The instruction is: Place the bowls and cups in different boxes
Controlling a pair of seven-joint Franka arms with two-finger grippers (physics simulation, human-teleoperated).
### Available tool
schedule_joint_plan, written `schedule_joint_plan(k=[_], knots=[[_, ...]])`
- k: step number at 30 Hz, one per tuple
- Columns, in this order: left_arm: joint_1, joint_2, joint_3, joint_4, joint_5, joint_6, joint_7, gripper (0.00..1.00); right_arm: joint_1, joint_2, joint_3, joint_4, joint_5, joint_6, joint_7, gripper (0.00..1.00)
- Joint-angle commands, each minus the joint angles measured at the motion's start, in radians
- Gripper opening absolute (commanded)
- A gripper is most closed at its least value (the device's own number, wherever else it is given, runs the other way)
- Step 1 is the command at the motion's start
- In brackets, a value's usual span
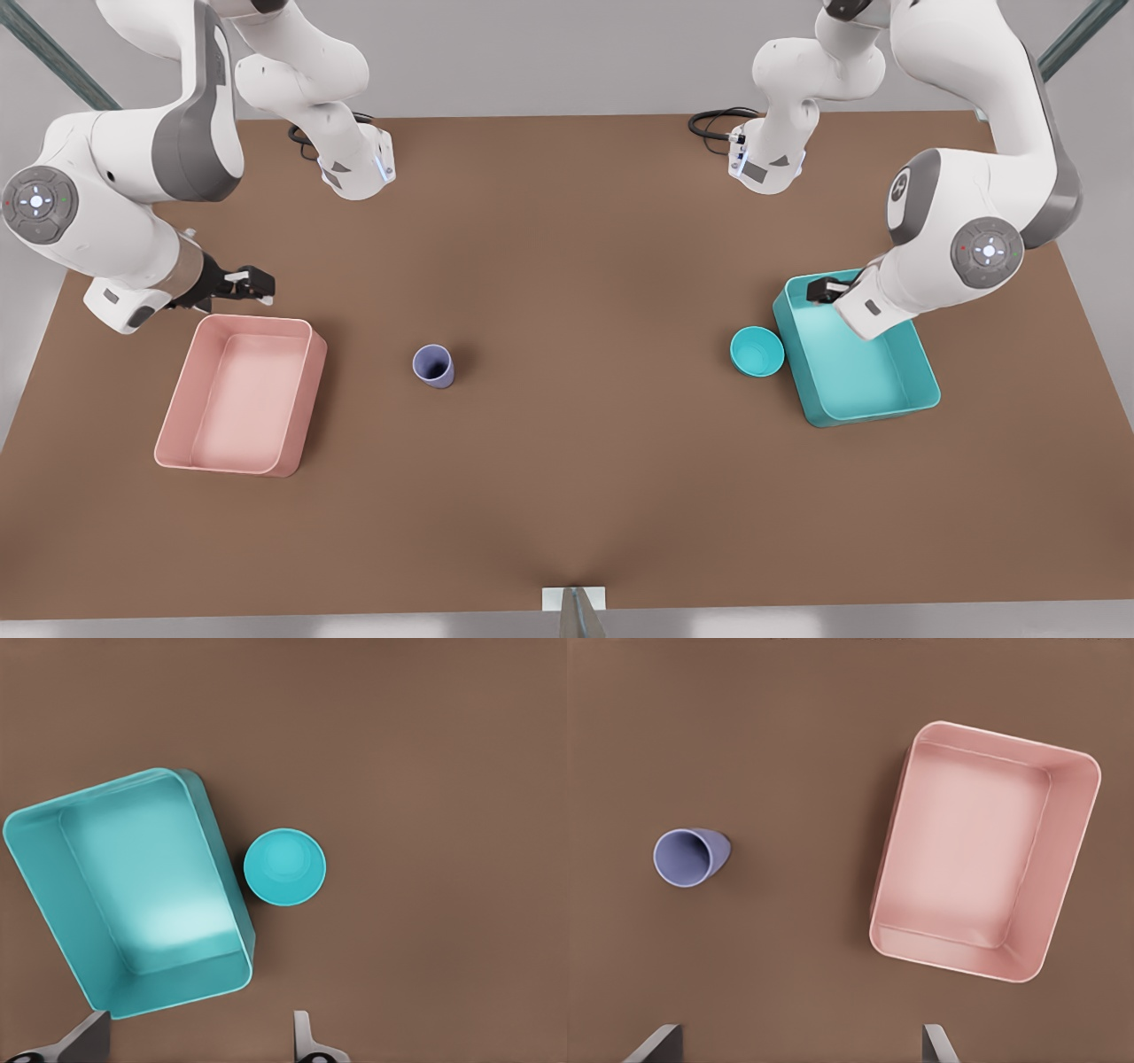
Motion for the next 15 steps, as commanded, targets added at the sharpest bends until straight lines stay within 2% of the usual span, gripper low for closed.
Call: schedule_joint_plan(k=[1,2,4,7,8,9,11,13,15], knots=[[0.000,0.002,0.000,0.000,0.001,0.011,0.000,1.00,0.001,0.001,-0.001,0.000,-0.002,0.015,-0.027,1.00],[0.000,0.002,0.000,-0.003,0.001,0.012,-0.002,1.00,-0.001,0.004,0.001,0.000,0.002,0.015,-0.020,1.00],[-0.101,0.057,-0.002,-0.049,0.004,0.084,-0.011,1.00,0.001,0.042,0.004,-0.003,0.028,0.021,-0.009,1.00],[-0.215,0.188,-0.002,-0.145,0.013,0.414,-0.094,1.00,0.071,0.157,0.015,0.040,0.036,0.082,0.002,1.00],[-0.244,0.220,-0.002,-0.147,0.022,0.446,-0.115,1.00,0.128,0.223,0.015,0.089,0.038,0.107,0.005,1.00],[-0.245,0.232,-0.002,-0.164,0.033,0.482,-0.117,1.00,0.150,0.273,0.015,0.129,0.053,0.134,0.034,1.00],[-0.247,0.229,-0.002,-0.320,0.124,0.684,-0.118,1.00,0.176,0.395,0.015,0.172,0.113,0.269,0.134,1.00],[-0.239,0.231,-0.002,-0.424,0.125,0.827,-0.123,1.00,0.209,0.468,0.015,0.169,0.110,0.378,0.209,1.00],[-0.225,0.237,0.000,-0.478,0.128,0.845,-0.123,1.00,0.205,0.493,0.015,0.139,0.127,0.423,0.210,1.00]])
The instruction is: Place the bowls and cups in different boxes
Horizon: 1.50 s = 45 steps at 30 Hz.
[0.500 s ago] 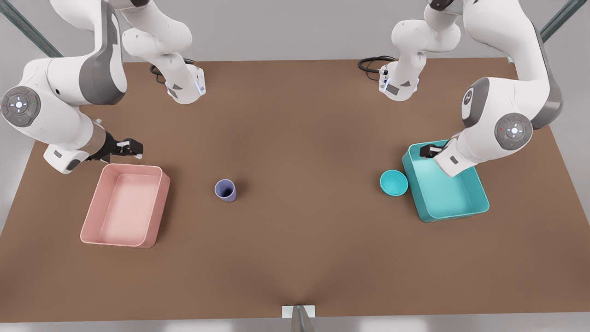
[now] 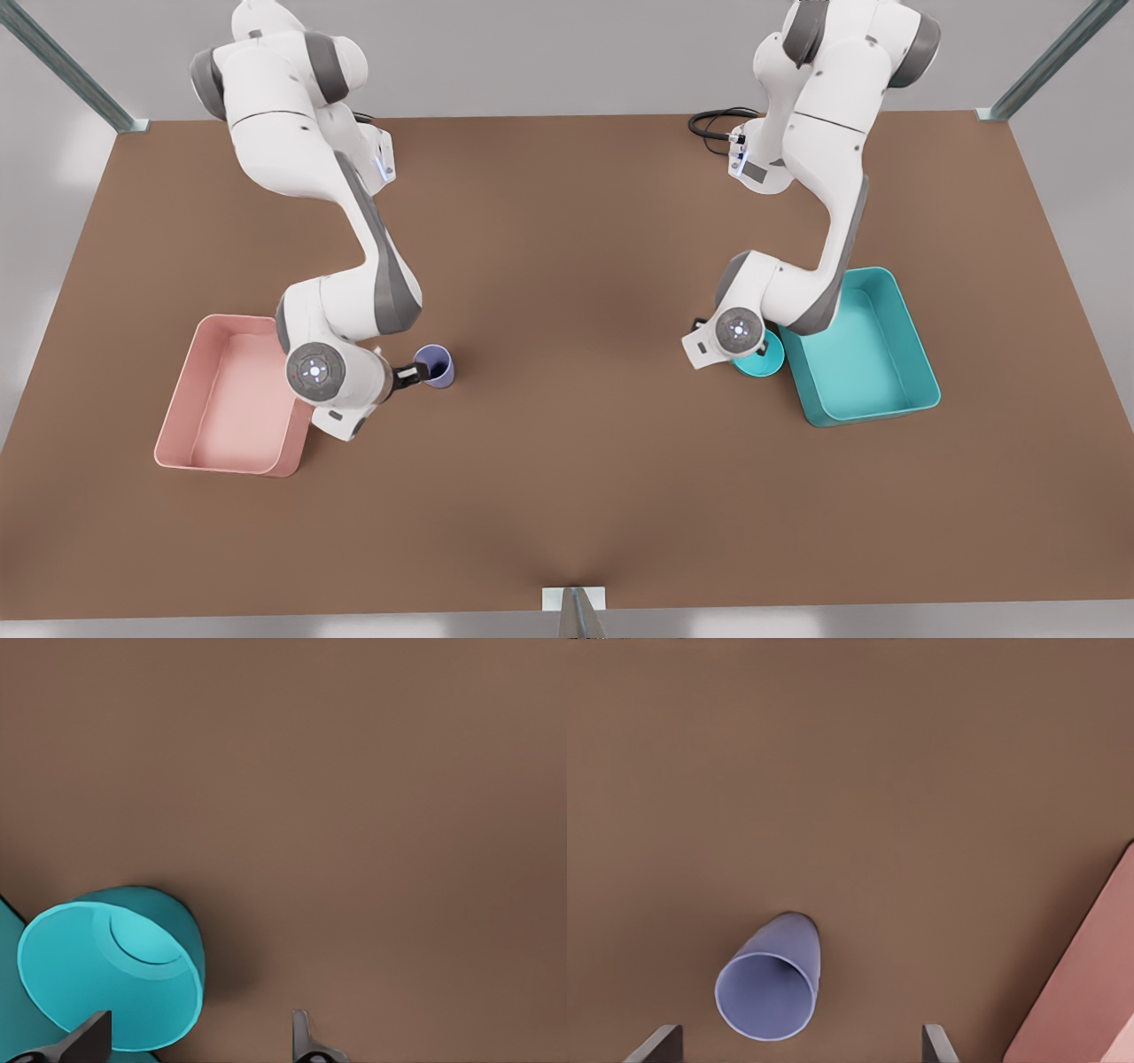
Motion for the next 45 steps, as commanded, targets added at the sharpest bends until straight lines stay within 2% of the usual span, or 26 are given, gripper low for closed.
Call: schedule_joint_plan(k=[1,5,9,15,16,17,18,20,22,25,26,28,29,31,34,36,38,40,43,45], knots=[[0.005,0.007,0.000,-0.033,0.024,0.264,-0.073,1.00,0.003,0.003,0.000,-0.056,0.024,0.194,0.155,1.00],[-0.004,0.016,0.000,-0.091,0.024,0.261,-0.100,1.00,0.006,-0.134,0.000,-0.305,0.022,0.314,0.154,1.00],[0.000,0.030,0.016,-0.103,0.031,0.245,-0.103,1.00,0.034,-0.240,0.000,-0.549,0.018,0.546,0.154,1.00],[0.002,0.052,0.031,-0.102,0.080,0.245,-0.154,1.00,0.032,-0.165,0.000,-0.557,0.019,0.569,0.154,1.00],[0.002,0.053,0.031,-0.102,0.082,0.245,-0.165,0.98,0.032,-0.151,0.000,-0.557,0.019,0.569,0.154,1.00],[0.002,0.053,0.031,-0.102,0.082,0.245,-0.165,0.93,0.034,-0.142,0.000,-0.557,0.019,0.569,0.154,1.00],[0.002,0.053,0.031,-0.100,0.082,0.245,-0.166,0.73,0.034,-0.128,0.000,-0.557,0.018,0.569,0.154,1.00],[0.003,0.053,0.031,-0.100,0.082,0.245,-0.166,0.48,0.034,-0.105,0.000,-0.558,0.018,0.567,0.154,1.00],[0.003,0.053,0.031,-0.099,0.082,0.241,-0.166,0.42,0.035,-0.105,0.000,-0.572,0.016,0.567,0.152,1.00],[0.002,0.052,0.031,-0.093,0.080,0.235,-0.217,0.28,0.041,-0.105,0.000,-0.580,0.016,0.569,0.151,0.98],[0.003,0.049,0.031,-0.091,0.079,0.235,-0.232,0.22,0.045,-0.102,0.000,-0.580,0.016,0.569,0.151,0.84],[-0.004,0.027,0.031,-0.090,0.077,0.203,-0.286,0.21,0.049,-0.100,0.000,-0.575,0.016,0.567,0.143,0.51],[-0.004,0.015,0.028,-0.056,0.076,0.133,-0.288,0.21,0.049,-0.097,0.000,-0.567,0.016,0.563,0.140,0.39],[-0.004,-0.036,0.028,-0.028,0.062,0.050,-0.313,0.21,0.049,-0.092,0.000,-0.549,0.016,0.546,0.139,0.22],[0.049,-0.143,0.029,0.122,0.054,-0.245,-0.330,0.21,0.048,-0.086,0.000,-0.527,0.016,0.530,0.140,0.21],[0.080,-0.172,0.058,0.136,0.068,-0.311,-0.321,0.21,0.040,-0.097,0.000,-0.520,0.016,0.515,0.136,0.21],[0.115,-0.174,0.146,0.138,0.068,-0.303,-0.229,0.21,0.003,-0.143,-0.010,-0.456,0.016,0.425,0.013,0.21],[0.141,-0.160,0.181,0.122,0.067,-0.240,-0.199,0.21,-0.078,-0.178,-0.017,-0.330,0.002,0.305,-0.237,0.21],[0.166,-0.131,0.183,0.069,0.061,-0.151,-0.180,0.21,-0.182,-0.163,-0.026,-0.144,-0.097,0.303,-0.693,0.21],[0.165,-0.112,0.184,0.006,0.038,-0.047,-0.180,0.21,-0.274,-0.120,-0.026,-0.063,-0.088,0.296,-0.834,0.21]])
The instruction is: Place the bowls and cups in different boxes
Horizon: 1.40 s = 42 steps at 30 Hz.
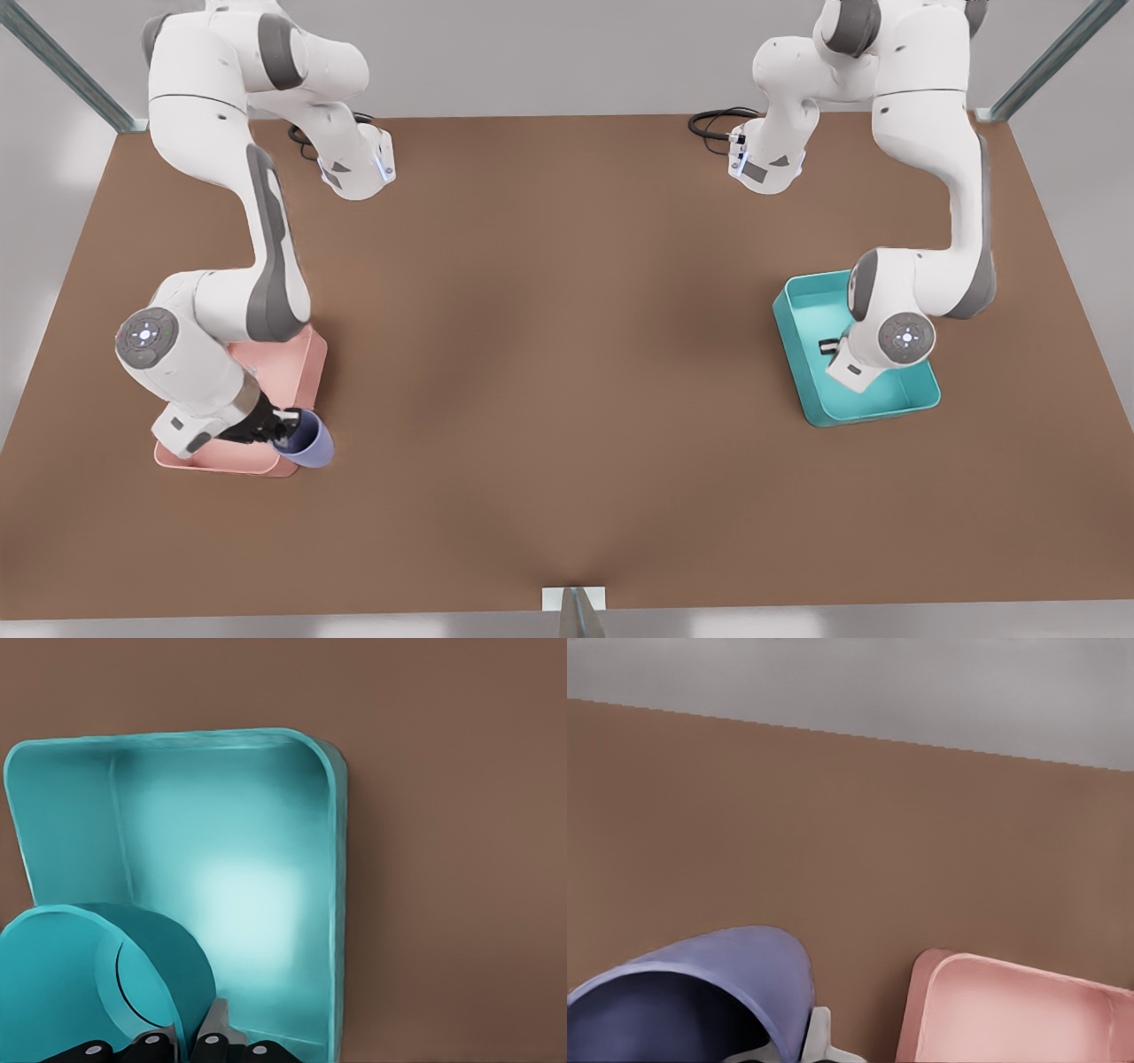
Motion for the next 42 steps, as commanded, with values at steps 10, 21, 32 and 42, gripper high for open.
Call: schedule_joint_plan(k=[10,21,32,42], knots=[[0.045,0.089,0.004,-0.101,-0.022,0.251,0.035,0.21,-0.191,0.171,-0.008,0.035,-0.039,-0.156,-0.746,0.21],[0.034,-0.098,-0.013,0.074,-0.022,-0.223,0.073,1.00,-0.223,0.280,-0.006,0.041,-0.032,-0.110,-0.742,1.00],[0.045,-0.107,-0.100,0.538,-0.230,-0.656,0.081,1.00,-0.183,0.054,0.004,0.111,-0.010,-0.576,-0.641,1.00],[0.046,-0.106,-0.103,0.538,-0.229,-0.656,0.081,1.00,-0.091,-0.199,0.006,0.130,-0.065,-0.759,-0.031,1.00]])
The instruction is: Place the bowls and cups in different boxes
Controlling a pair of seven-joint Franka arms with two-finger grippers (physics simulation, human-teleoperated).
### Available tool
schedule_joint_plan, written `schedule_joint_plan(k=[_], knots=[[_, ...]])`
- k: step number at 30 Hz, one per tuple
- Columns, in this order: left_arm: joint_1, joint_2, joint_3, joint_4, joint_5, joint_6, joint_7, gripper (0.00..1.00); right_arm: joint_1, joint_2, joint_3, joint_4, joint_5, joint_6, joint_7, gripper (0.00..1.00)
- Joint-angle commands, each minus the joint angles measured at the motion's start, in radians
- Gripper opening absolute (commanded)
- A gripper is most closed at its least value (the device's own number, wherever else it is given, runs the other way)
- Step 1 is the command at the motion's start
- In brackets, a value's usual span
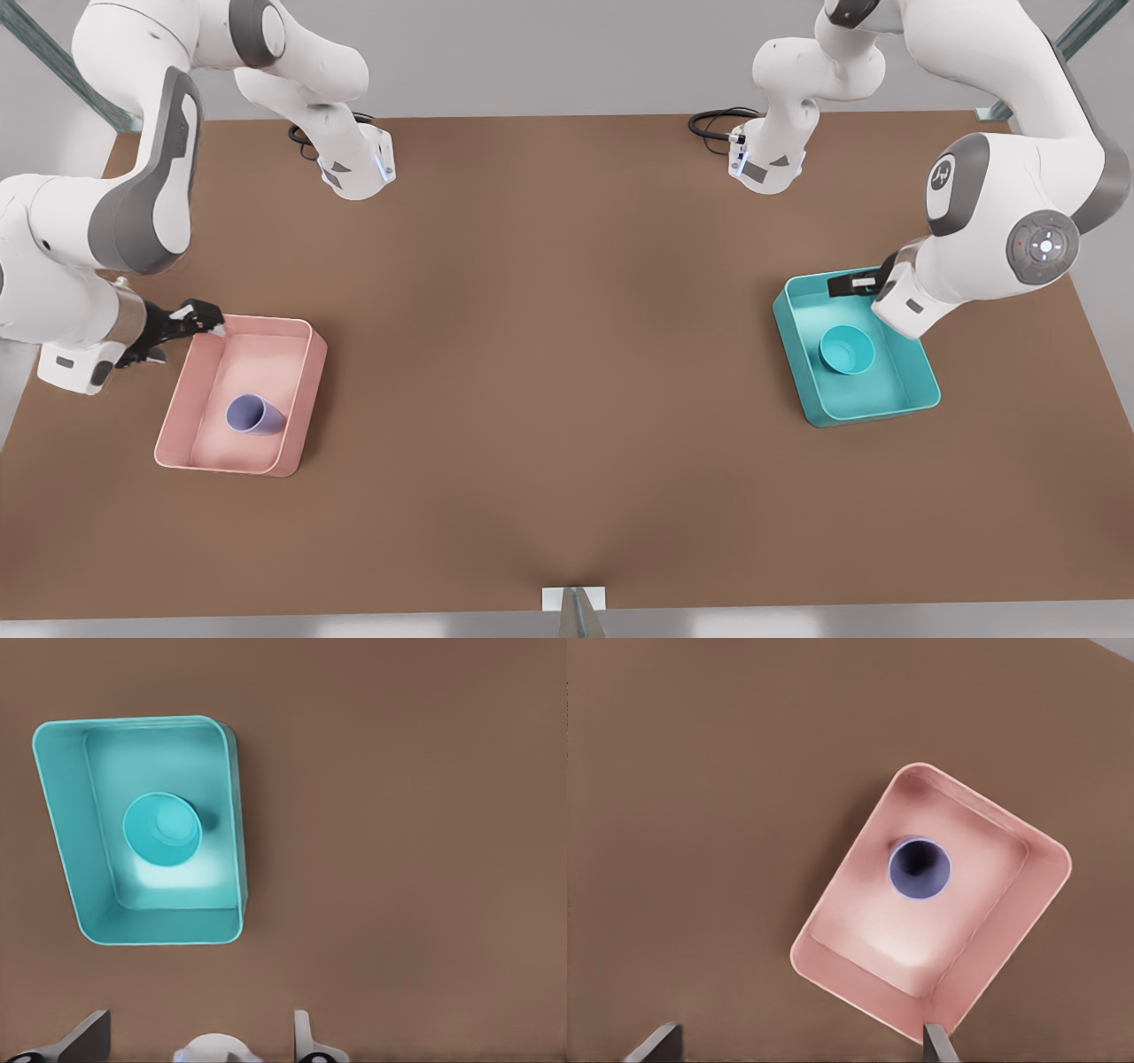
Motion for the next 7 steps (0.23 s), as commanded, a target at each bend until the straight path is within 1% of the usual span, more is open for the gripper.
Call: schedule_joint_plan(k=[1,5,7], knots=[[0.000,0.000,0.001,0.000,0.000,-0.036,0.017,1.00,-0.003,-0.041,0.001,-0.037,-0.013,-0.061,0.332,1.00],[0.002,0.000,0.001,0.000,0.000,-0.034,0.015,1.00,-0.001,-0.046,0.001,-0.039,-0.013,-0.060,0.332,1.00],[0.002,0.000,0.001,0.000,0.001,-0.033,0.015,1.00,-0.001,-0.067,0.001,-0.071,-0.014,-0.044,0.330,1.00]])
